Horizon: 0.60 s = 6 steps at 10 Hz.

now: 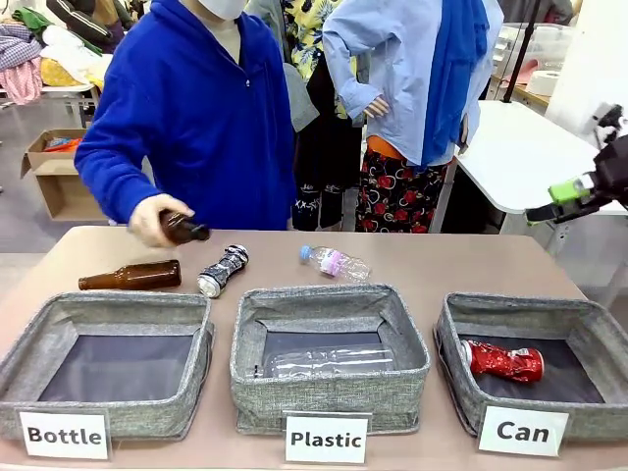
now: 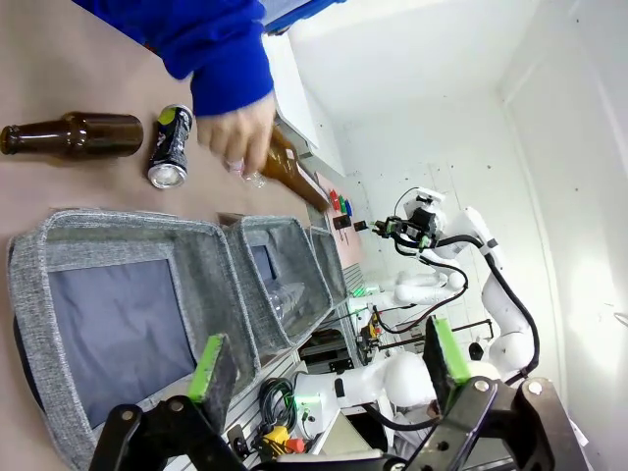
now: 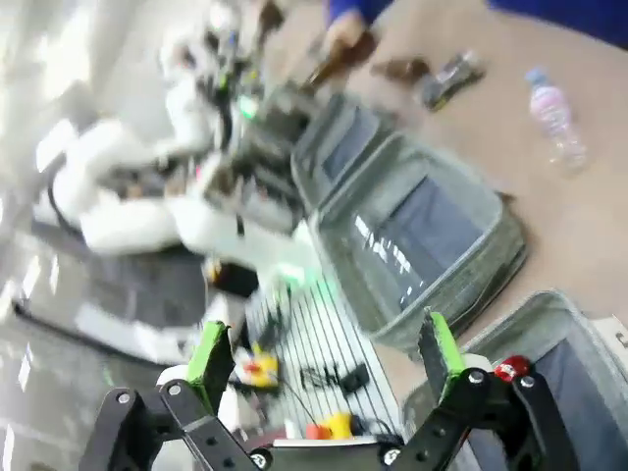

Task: Sort the can waste into the basket.
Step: Pick up the can waste from the table and place it in the right Fabric basket.

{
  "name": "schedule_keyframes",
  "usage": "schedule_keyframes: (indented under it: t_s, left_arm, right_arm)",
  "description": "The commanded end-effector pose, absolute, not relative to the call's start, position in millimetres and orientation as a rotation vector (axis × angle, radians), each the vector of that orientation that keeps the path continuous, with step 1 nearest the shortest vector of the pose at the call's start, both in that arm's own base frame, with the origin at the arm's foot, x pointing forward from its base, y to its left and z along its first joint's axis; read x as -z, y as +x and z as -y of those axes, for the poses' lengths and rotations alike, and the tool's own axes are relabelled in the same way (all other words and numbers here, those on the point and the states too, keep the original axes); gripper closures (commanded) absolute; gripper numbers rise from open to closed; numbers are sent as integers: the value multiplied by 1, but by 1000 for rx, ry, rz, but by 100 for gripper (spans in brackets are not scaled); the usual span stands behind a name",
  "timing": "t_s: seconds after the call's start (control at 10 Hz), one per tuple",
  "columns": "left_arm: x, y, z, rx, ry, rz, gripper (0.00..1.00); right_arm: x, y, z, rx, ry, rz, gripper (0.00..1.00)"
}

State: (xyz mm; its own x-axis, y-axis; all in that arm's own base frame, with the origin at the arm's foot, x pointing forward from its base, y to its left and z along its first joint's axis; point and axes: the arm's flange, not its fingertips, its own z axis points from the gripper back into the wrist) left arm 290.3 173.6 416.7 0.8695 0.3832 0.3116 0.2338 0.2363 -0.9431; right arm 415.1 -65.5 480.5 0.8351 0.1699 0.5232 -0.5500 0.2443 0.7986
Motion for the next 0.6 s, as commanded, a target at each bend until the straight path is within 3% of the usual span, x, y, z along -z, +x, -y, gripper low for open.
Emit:
schedule_keyframes:
  t_s: [0.0,0.1,0.3,0.5]
  left_arm:
    - [-417,290,-175,-89,-1353,562,0]
    - [-417,290,-174,-110,-1348,548,0]
    - [-472,245,-239,-157,-1471,758,0]
    - [-489,203,-284,-204,-1419,896,0]
  right_arm:
    - [-487,410,44,-679,1186,325,0]
    - [-487,410,44,-679,1186,325,0]
    - [-487,410,44,-679,1186,325,0]
    - [-487,410,44,-679,1186,325,0]
